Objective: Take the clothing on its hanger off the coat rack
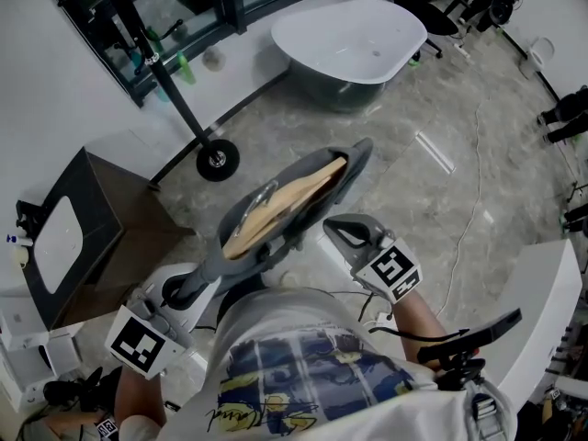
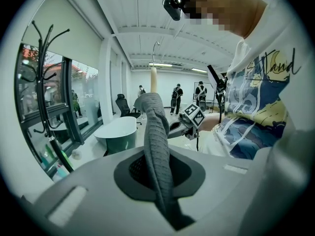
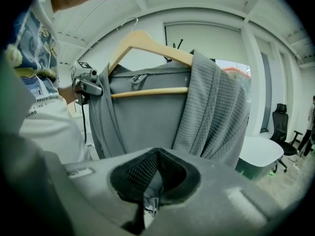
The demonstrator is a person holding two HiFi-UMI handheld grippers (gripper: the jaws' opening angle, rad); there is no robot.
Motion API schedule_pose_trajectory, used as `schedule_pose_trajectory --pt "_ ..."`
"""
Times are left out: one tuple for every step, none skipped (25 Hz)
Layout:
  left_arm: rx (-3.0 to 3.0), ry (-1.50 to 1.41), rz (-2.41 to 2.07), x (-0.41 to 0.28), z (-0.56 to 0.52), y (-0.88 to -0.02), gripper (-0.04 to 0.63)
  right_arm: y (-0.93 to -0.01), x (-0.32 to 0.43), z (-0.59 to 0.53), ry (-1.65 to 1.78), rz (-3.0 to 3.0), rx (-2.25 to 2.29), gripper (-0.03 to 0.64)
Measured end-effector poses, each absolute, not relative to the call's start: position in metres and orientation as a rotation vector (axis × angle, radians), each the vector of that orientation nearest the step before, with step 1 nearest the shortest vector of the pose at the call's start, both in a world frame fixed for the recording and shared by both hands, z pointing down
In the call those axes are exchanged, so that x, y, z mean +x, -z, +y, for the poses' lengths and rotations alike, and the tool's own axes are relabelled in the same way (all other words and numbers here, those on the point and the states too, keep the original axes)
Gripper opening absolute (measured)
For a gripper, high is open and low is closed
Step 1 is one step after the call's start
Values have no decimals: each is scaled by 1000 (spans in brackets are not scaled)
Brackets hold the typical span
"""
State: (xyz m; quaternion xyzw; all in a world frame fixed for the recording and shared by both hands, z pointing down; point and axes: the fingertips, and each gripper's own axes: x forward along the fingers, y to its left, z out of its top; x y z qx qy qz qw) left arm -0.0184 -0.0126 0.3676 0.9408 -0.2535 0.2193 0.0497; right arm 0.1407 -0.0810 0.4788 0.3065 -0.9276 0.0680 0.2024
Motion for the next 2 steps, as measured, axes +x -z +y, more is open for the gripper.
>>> schedule_pose_trajectory --pt "2864 -665 -775 -18 -13 -367 11 -479 141 -81 -187 -2589 855 2" --pt "2862 -661 -778 -19 -14 -367 11 -479 141 -81 -185 -2589 855 2"
